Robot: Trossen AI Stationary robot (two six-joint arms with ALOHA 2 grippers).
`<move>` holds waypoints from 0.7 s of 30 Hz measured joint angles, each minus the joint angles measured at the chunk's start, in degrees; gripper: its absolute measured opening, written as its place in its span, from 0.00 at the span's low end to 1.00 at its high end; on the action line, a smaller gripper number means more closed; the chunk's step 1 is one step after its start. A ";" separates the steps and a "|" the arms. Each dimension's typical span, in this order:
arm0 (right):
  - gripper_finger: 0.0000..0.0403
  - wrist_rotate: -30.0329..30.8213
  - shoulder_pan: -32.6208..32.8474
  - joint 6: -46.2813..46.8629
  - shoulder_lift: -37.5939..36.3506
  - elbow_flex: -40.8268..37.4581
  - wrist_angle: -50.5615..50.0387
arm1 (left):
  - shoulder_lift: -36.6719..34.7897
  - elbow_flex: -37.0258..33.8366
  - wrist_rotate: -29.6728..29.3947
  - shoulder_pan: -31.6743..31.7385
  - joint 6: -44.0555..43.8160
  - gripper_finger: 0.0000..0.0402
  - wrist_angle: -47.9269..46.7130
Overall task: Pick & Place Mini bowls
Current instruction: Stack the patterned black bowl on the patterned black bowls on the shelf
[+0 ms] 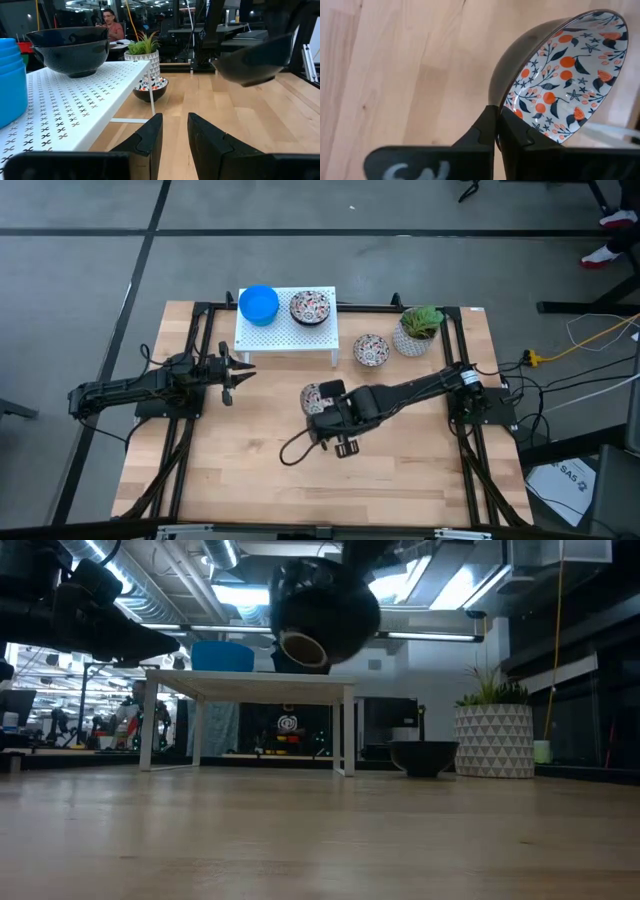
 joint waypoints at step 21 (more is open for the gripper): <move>0.04 10.18 -6.03 -23.28 -0.01 11.22 1.15 | -0.01 0.00 0.00 -0.01 0.00 0.21 -0.02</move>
